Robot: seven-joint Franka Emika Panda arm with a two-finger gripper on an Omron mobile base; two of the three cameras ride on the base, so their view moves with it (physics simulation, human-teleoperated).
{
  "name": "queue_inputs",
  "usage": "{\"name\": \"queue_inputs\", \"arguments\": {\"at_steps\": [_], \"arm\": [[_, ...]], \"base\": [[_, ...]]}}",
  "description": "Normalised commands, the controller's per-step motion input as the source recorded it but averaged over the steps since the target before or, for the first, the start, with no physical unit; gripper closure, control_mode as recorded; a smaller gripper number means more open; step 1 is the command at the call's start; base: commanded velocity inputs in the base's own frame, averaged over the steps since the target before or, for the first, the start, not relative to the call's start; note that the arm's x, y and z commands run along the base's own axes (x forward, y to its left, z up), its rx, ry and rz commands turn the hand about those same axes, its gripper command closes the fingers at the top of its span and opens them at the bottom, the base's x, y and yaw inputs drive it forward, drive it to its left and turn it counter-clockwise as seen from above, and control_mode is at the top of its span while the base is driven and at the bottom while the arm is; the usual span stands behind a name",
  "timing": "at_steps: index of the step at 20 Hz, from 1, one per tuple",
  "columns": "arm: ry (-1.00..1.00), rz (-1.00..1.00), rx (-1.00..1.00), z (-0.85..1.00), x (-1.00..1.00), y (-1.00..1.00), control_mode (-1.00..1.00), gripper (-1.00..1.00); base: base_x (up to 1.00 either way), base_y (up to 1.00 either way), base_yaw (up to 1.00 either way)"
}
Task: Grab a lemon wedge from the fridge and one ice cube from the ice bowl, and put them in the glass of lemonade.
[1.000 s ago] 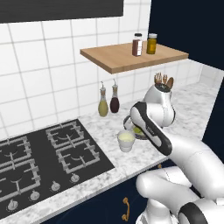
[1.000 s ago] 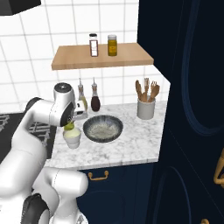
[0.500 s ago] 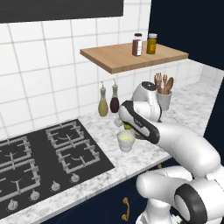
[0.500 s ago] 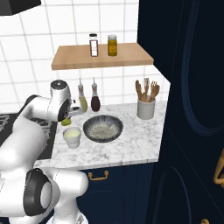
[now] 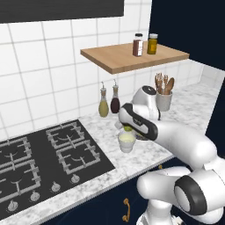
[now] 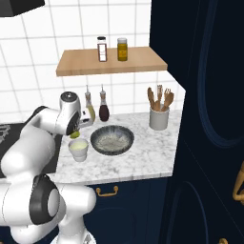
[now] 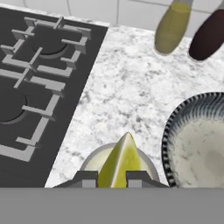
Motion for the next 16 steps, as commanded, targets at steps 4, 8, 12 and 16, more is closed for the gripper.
{"name": "queue_inputs", "arguments": {"at_steps": [4, 8, 12, 16], "arm": [[-0.1, 0.0, 0.0, -0.06, 0.0, 0.0, -1.0, 1.0], [-0.02, 0.0, 0.0, -0.2, 0.01, 0.0, -1.0, 1.0], [0.0, 0.0, 0.0, -0.09, 0.04, 0.0, -1.0, 1.0], [0.0, 0.0, 0.0, 0.0, 0.0, 0.0, -1.0, 1.0]], "base": [[0.0, 0.0, 0.0], [0.0, 0.0, 0.0], [0.0, 0.0, 0.0], [0.0, 0.0, 0.0]]}}
